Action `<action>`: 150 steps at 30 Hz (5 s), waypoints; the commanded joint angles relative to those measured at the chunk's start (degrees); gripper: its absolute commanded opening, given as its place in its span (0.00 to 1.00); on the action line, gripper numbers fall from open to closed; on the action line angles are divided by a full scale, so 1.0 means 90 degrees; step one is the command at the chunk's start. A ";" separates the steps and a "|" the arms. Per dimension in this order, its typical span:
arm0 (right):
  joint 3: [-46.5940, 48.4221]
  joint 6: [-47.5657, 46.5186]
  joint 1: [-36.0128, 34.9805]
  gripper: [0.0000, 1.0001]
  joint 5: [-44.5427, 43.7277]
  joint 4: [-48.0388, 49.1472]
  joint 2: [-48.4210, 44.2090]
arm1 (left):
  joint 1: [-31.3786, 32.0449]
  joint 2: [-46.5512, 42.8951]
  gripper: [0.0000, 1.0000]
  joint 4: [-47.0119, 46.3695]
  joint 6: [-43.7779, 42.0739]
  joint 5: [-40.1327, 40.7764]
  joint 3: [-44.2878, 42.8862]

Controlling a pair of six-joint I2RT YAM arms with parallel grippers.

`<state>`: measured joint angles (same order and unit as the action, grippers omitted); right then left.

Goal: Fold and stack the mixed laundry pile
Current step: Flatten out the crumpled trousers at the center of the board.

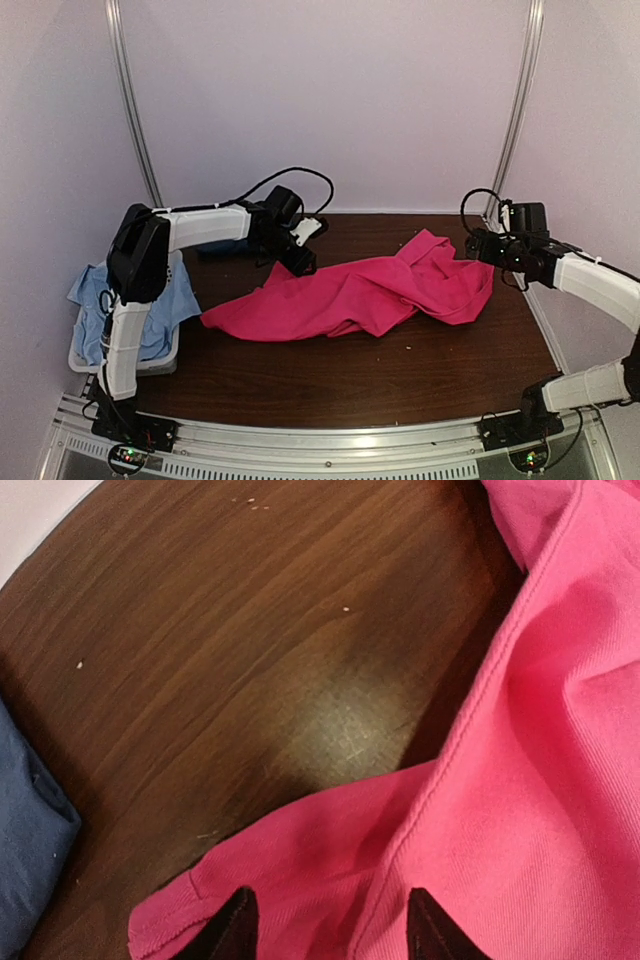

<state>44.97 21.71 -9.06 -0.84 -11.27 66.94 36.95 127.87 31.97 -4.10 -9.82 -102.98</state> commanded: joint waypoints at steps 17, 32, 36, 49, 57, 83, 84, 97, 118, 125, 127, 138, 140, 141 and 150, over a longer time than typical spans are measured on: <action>0.1166 -0.0746 0.0268 1.00 0.0696 0.0049 0.0775 | -0.0014 0.1304 0.54 0.1161 -0.0471 -0.1261 -0.1755; 0.1509 -0.1055 0.0407 1.00 0.0770 -0.0373 0.0652 | 0.1490 -0.2039 0.00 0.0930 -0.1084 0.0072 0.0009; 0.1640 -0.1212 0.0456 0.99 0.0813 -0.0623 0.0514 | 0.3091 -0.2422 0.00 0.0789 -0.1740 0.1071 0.1606; 0.1666 -0.1416 0.0473 0.92 0.2080 -0.0632 0.0857 | 0.3820 -0.3329 0.43 0.0320 -0.0824 0.0705 0.3579; 0.2044 -0.1312 0.0278 0.88 0.2424 -0.0352 0.1776 | 0.1588 -0.3349 0.52 -0.0467 0.0131 -0.0189 0.2629; 0.2490 -0.1390 0.0037 0.84 0.1925 -0.0461 0.4493 | -0.0673 -0.1017 0.45 0.0077 0.2198 0.1779 0.2942; 0.2228 -0.1341 0.0048 0.84 0.1903 -0.0469 0.4231 | -0.0769 -0.1142 0.45 0.0085 0.2253 0.1952 0.3094; -0.0236 -0.0636 0.0801 0.84 0.0244 -0.0516 0.0948 | -0.0995 -0.2064 0.54 0.0046 0.2312 0.2535 0.3169; 0.1581 -0.1101 0.0323 0.88 -0.1466 -0.2021 0.3757 | -0.0766 -0.2080 0.58 0.0003 0.2197 0.2500 0.2927; 0.2257 -0.1036 0.0329 0.42 -0.1077 -0.1745 0.4842 | -0.0766 -0.2114 0.59 0.0022 0.2224 0.2597 0.2955; 0.2625 -0.1020 0.0316 0.14 -0.0692 -0.1677 0.4937 | -0.0766 -0.2127 0.59 0.0022 0.2233 0.2627 0.2942; 0.4660 -0.0840 -0.0192 0.00 0.0726 -0.1355 0.3415 | -0.0766 -0.2077 0.59 -0.0065 0.2294 0.2614 0.2885; 0.4982 -0.0908 -0.0204 0.12 0.0062 -0.2322 0.3407 | -0.0766 -0.2099 0.59 -0.0068 0.2326 0.2576 0.2920; 0.4854 -0.0951 -0.0204 0.25 -0.0250 -0.2576 0.3337 | -0.0766 -0.2109 0.59 -0.0071 0.2335 0.2555 0.2931; 0.1838 -0.0716 0.0452 0.70 -0.0698 -0.1854 0.2265 | -0.0766 -0.2184 0.59 -0.0085 0.2329 0.2512 0.2980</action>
<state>69.08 13.96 -8.21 -4.84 -26.57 86.39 29.85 110.87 32.58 16.45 12.91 -75.79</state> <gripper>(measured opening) 0.644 0.594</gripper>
